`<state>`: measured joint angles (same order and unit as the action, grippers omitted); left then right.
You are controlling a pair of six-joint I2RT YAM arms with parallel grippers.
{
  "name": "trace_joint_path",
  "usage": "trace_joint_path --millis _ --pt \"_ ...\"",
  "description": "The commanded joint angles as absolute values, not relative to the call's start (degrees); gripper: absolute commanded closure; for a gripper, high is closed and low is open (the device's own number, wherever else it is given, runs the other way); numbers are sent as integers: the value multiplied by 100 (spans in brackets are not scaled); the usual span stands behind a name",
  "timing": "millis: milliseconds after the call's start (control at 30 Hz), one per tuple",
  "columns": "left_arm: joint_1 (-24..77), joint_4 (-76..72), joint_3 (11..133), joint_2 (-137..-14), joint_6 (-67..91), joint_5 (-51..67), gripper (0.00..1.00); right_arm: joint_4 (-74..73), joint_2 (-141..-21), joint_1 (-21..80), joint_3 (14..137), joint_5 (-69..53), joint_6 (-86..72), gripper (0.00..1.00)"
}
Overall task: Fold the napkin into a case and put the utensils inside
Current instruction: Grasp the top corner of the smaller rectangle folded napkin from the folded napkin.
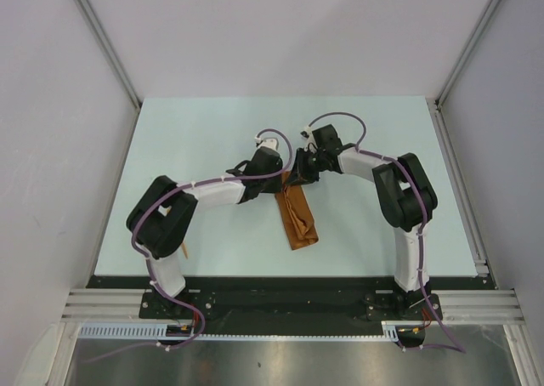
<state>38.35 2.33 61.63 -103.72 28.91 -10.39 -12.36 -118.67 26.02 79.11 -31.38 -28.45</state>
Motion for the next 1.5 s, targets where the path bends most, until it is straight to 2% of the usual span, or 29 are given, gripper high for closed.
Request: trace_joint_path --millis 0,67,567,667,767,867,900,933,1167,1367,1467 --pt "3814 202 6381 -10459 2751 -1151 59 -896 -11672 2619 7910 -3103 -2892 87" --pt "3823 193 6398 -10494 2716 -1151 56 -870 -11646 2619 7919 -3059 -2874 100" --pt "4016 465 6952 -10969 2364 -1449 56 -1099 -11417 2487 7725 -3400 -2821 100" --pt "4043 694 7153 -11109 2303 -1661 61 -1072 -11434 2496 7725 -3463 -2865 100" --pt "4061 659 7198 -11162 2320 -1679 73 -1099 -11461 2496 7726 -3515 -2857 100" --pt "4052 642 7225 -11171 2294 -1617 85 -1230 -11514 2496 7787 -3524 -2813 100" --pt "4052 642 7233 -11145 2303 -1635 97 -1309 -11522 2505 7796 -3516 -2760 100" --pt "4060 659 7225 -11092 2329 -1670 100 -1327 -11522 2505 7805 -3490 -2742 100" --pt "4043 -78 6558 -10522 2540 -1468 100 -1512 -11645 2549 7866 -3577 -2637 100" --pt "3990 -1071 5873 -10257 2996 -995 100 -1117 -11751 2575 7778 -3779 -3040 100" --pt "3946 -1056 5879 -10292 3128 -879 100 -783 -11812 2593 7691 -3911 -3382 100"
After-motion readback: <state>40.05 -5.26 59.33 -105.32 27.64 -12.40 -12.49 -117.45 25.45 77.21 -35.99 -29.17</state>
